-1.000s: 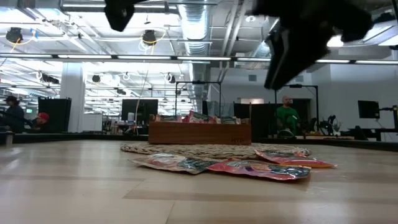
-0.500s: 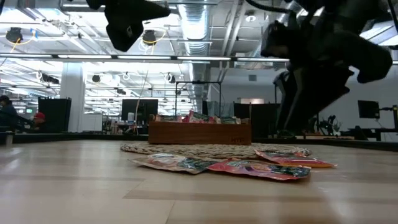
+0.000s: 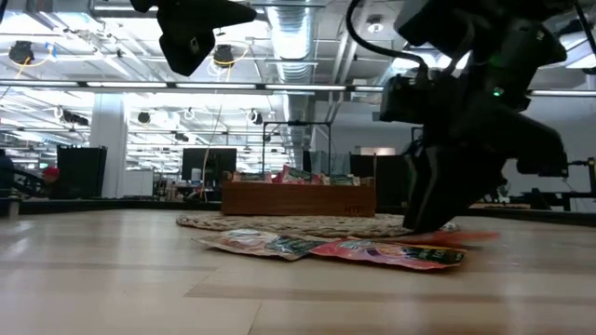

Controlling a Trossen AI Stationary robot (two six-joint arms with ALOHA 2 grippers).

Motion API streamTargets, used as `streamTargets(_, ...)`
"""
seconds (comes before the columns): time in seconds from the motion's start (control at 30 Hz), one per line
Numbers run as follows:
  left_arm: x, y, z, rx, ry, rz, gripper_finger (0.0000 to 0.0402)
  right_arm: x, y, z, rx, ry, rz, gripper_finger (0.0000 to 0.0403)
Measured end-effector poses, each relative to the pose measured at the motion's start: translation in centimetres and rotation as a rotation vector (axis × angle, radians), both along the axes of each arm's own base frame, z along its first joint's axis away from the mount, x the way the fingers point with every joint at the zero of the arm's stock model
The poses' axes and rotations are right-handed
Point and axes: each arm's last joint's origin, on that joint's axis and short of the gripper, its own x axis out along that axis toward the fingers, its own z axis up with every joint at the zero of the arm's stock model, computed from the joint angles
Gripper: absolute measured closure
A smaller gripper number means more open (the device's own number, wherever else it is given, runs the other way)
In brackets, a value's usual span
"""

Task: Pick & Place Tea
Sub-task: Put the top orange tea bag into the left side of the wooden organizer

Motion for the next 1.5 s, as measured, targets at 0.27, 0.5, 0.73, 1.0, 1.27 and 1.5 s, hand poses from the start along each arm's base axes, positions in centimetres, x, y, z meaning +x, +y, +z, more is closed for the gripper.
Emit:
streamTargets(0.27,0.0,0.0,0.0,0.0,0.001,0.0,0.0257,0.7,0.5,-0.7,-0.043,0.009,0.014,0.0242)
streamTargets(0.5,0.0,0.0,0.0,0.001,0.001,0.004,0.0257,-1.0,1.3,1.3,-0.099,0.007,0.039,0.025)
streamTargets(0.73,0.0,0.0,0.0,0.002,0.001,0.004,0.0257,-1.6,1.9,2.9,-0.155,-0.062,0.011,0.0243)
streamTargets(1.0,0.0,0.0,0.0,0.002,0.001,0.004,0.0257,-2.1,3.7,3.0,-0.075,-0.082,0.038,0.0236)
streamTargets(1.27,0.0,0.0,0.0,0.001,0.0,0.004,0.0257,-1.5,4.1,0.1,-0.085,-0.012,0.017,0.0234)
streamTargets(1.5,0.0,0.0,0.0,-0.022,0.003,0.011,0.0257,-0.5,3.7,-1.4,-0.017,0.018,-0.003,0.0232)
